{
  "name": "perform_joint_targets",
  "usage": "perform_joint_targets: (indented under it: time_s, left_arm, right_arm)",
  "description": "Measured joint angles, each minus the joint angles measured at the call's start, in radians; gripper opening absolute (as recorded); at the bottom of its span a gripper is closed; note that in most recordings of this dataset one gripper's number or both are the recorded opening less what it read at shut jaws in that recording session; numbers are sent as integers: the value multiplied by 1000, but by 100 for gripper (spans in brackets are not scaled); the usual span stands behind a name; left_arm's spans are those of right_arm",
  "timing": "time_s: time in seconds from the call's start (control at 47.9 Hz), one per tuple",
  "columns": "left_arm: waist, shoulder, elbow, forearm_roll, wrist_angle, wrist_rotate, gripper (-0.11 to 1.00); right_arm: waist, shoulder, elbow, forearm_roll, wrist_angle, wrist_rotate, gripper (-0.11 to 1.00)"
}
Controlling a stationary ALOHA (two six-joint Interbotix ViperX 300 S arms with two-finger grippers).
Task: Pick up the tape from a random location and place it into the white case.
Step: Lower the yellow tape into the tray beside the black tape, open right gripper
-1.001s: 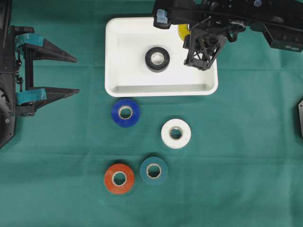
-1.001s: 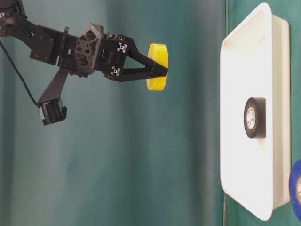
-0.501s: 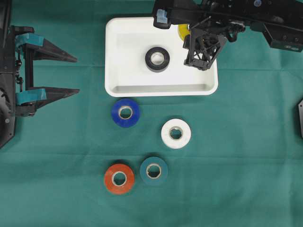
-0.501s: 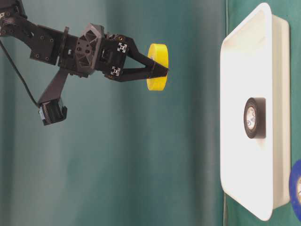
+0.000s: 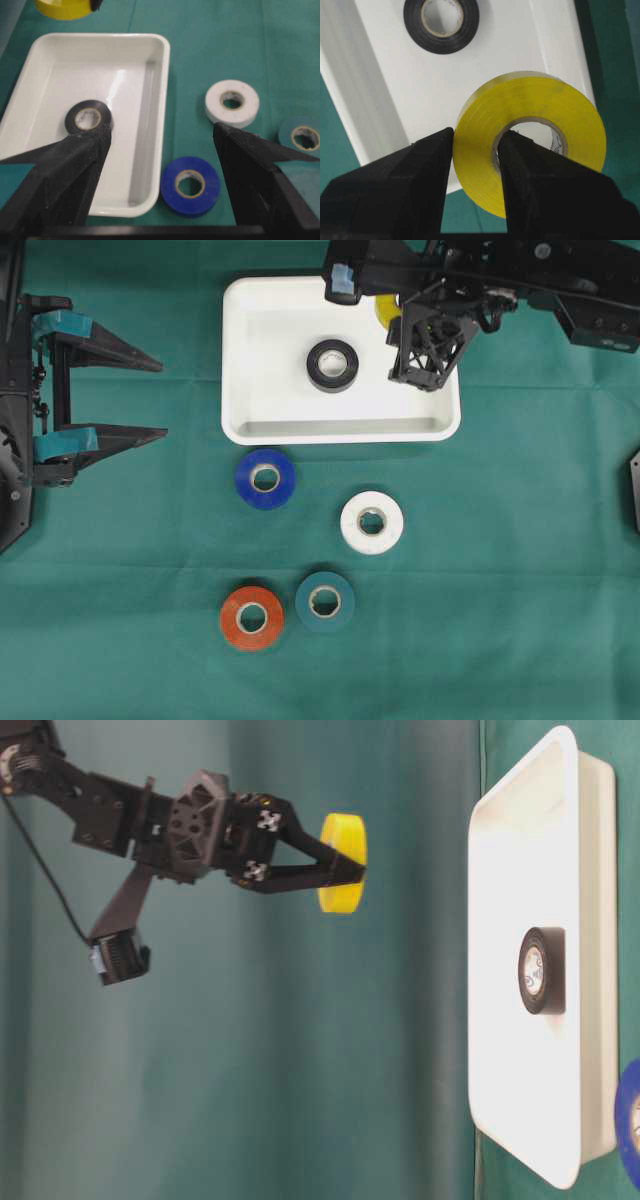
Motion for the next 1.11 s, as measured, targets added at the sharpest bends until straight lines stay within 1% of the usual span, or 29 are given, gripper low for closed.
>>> perform_joint_targets:
  time_s: [0.355, 0.668, 0.897, 1.106]
  left_arm:
    - [0, 0, 0, -2, 0, -8, 82]
    - [0, -2, -2, -2, 0, -14, 82]
    - [-2, -2, 0, -2, 0, -15, 82]
    - [-2, 0, 0, -2, 0, -15, 82]
  right_arm:
    - [2, 58, 110, 0, -153, 0, 31]
    - [0, 138, 172, 0, -305, 0, 32]
    - [-8, 186, 186, 0, -356, 3, 32]
    - [-25, 196, 193, 0, -365, 3, 31]
